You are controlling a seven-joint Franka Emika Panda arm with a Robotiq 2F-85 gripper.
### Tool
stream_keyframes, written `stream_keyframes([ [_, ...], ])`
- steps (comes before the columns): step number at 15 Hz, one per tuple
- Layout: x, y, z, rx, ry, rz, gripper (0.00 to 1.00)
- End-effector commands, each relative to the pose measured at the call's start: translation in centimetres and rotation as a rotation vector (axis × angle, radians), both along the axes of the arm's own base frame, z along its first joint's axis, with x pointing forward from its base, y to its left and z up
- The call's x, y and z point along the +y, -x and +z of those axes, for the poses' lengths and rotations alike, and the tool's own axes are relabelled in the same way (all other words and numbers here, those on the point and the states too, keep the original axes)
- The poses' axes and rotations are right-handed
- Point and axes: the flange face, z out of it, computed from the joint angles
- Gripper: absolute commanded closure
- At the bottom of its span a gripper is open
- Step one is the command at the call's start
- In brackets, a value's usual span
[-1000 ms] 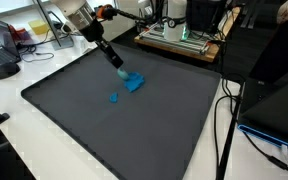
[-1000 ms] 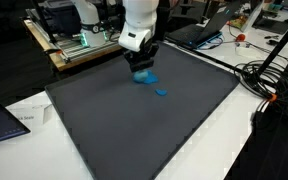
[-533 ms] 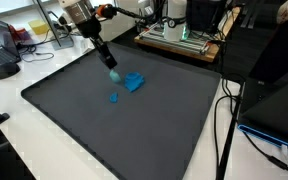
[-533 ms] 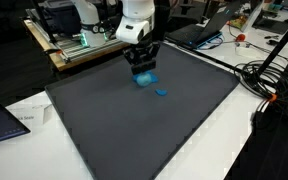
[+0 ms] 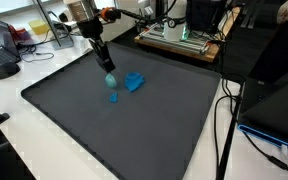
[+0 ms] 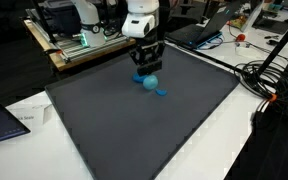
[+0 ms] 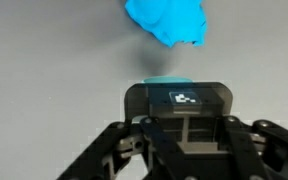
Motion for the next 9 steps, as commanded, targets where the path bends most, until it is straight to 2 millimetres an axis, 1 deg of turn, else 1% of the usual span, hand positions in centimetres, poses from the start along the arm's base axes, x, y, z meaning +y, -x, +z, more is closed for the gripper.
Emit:
stream_keyframes([
  [1, 0.4, 0.6, 1.0, -0.043, -0.003, -0.027, 0.79],
  [4, 0.5, 0.4, 1.2, -0.07, -0.01, -0.036, 0.79],
  [9, 1.3, -0.5, 1.8, -0.14, -0.016, -0.063, 0.79],
])
